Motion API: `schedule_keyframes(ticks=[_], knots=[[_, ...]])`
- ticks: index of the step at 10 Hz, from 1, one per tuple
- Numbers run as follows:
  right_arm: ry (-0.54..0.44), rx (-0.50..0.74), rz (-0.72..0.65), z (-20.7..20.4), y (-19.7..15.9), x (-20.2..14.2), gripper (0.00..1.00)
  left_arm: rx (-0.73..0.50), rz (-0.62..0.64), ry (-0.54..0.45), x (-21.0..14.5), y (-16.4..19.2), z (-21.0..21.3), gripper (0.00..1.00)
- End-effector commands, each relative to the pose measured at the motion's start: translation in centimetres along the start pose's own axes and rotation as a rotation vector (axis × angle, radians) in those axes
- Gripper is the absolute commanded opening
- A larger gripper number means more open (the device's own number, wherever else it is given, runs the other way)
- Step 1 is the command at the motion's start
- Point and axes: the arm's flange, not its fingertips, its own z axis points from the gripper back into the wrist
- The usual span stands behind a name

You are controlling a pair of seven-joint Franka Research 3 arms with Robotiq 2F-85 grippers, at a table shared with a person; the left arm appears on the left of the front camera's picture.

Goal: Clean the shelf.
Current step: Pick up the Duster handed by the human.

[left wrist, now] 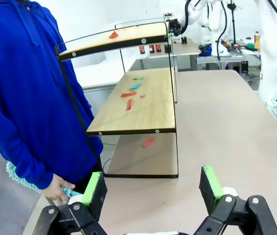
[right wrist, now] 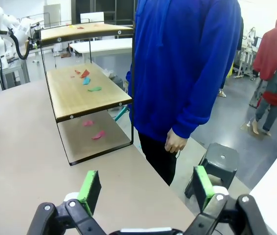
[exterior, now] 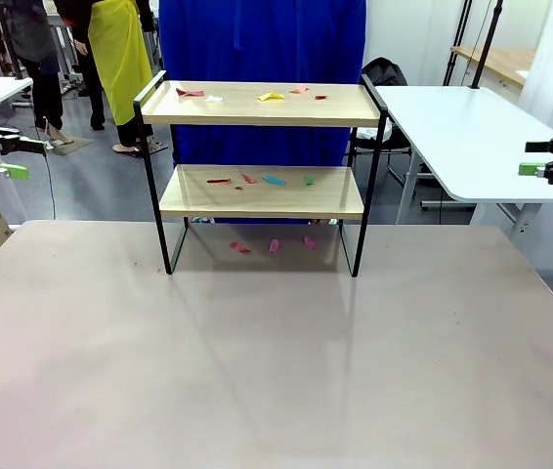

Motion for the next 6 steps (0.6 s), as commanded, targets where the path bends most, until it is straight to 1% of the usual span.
schedule_keyframes(ticks=[1,4,5,6], knots=[[-0.052,0.001,0.027,-0.01,-0.91,-0.03,1.00,0.004,-0.017,-0.064,-0.47,0.87,0.89,1.00],[-0.052,-0.007,0.024,0.11,-1.44,-0.07,1.00,0.001,0.008,-0.074,-1.08,1.44,1.48,1.00],[-0.038,0.004,0.008,0.12,-1.67,-0.14,1.00,0.026,0.018,-0.087,-1.07,1.43,1.59,1.00],[-0.014,0.004,0.001,0.24,-0.83,-0.17,1.00,0.033,0.042,-0.101,-0.86,1.32,1.44,1.00]])
